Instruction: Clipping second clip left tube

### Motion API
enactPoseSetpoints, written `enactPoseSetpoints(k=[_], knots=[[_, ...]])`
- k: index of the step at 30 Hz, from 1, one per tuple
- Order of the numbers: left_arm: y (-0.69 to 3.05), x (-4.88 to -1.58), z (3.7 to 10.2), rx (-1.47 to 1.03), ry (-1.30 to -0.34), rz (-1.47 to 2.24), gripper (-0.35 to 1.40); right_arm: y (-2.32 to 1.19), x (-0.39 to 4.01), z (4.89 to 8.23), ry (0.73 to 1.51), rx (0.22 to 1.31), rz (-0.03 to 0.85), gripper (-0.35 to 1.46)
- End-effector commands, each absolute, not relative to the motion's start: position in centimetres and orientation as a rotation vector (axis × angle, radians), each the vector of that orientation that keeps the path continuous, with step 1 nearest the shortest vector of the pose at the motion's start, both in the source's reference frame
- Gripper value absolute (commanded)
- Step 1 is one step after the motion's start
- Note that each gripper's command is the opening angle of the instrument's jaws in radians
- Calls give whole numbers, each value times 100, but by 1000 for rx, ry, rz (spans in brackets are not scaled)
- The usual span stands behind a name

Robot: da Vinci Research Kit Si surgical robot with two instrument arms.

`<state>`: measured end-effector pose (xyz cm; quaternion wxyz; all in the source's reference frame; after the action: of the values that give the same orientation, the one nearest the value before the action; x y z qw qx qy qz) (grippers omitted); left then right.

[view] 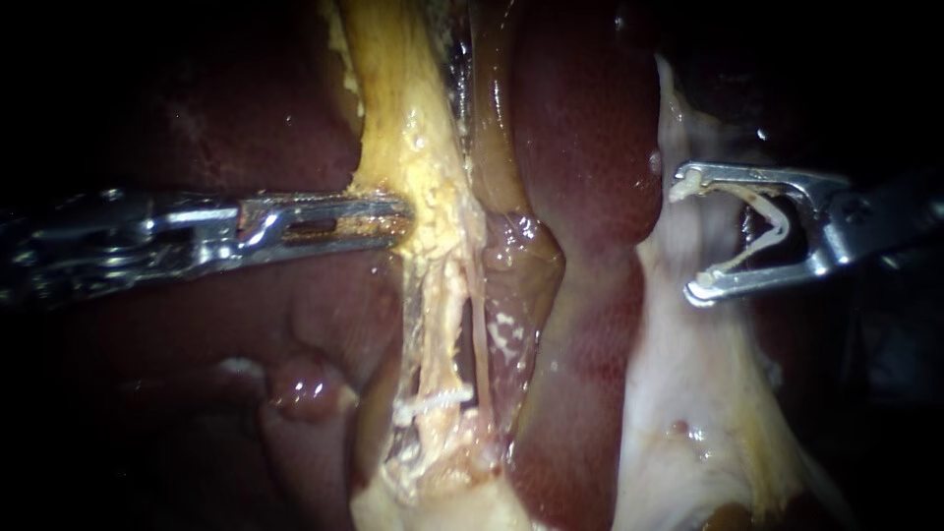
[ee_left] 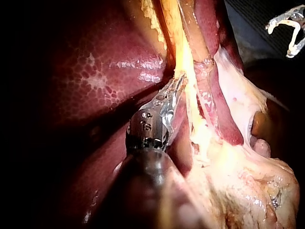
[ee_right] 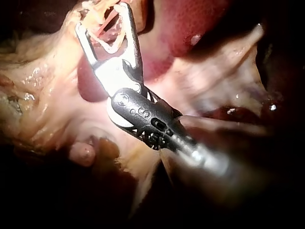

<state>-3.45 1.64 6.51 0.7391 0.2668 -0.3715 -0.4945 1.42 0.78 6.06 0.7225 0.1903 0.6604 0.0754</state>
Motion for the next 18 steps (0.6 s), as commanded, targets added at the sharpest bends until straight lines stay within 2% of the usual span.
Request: enactPoseSetpoints(k=[1,8,12,18], knots=[[165,-339,647,578,-814,-1091,-35,73,147,607,1451,444,183,56],[172,-306,615,556,-810,-1110,-35,34,194,640,1422,582,264,56],[167,-307,603,554,-808,-1117,-35,17,220,651,1427,640,298,56],[162,-310,593,548,-812,-1125,-35,-3,248,669,1363,717,358,56]])
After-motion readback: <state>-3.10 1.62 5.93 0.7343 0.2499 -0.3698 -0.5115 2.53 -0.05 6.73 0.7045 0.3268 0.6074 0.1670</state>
